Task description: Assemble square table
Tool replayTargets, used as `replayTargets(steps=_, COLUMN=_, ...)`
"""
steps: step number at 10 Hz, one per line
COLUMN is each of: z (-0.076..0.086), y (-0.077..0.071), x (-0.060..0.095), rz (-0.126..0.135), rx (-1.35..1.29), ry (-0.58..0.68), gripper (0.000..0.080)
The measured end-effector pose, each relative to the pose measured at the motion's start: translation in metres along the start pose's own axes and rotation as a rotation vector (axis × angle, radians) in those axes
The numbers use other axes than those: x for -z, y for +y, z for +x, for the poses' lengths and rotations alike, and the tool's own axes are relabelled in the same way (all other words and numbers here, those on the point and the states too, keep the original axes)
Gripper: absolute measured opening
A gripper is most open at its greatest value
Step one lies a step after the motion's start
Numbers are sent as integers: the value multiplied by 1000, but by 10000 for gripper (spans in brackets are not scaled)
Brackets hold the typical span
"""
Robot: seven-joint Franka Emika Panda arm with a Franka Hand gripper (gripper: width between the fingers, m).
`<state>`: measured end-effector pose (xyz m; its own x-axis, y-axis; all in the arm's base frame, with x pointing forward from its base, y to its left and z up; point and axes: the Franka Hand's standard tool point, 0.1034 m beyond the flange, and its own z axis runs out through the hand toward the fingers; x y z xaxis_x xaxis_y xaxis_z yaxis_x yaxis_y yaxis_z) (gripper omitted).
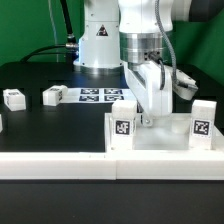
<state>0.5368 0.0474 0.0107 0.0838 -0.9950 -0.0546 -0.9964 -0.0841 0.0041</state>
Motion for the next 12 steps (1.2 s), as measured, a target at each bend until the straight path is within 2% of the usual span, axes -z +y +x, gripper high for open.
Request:
replayTargets(steps=1, z=9, y=7, x=2, rz=12, rx=37, ry=11, gripper=77)
replayTargets(steps=3, z=36, y=23, x=7, rz=9, rx=173, ry=19, gripper=69)
replayTargets(steps=5, z=64, y=25, x=10, rz=32, rx=371, ry=51, gripper=63)
replayTargets(steps=9, z=71, y=25, x=11, rz=25, rx=563, ry=62, gripper=63)
replayTargets(steps=11, z=100, y=26, x=15, rz=19, rx=863, ry=75, gripper=62)
replayTargets(steps=12, z=109, y=28, x=16, rz=15, rx=948, ry=77, gripper=62)
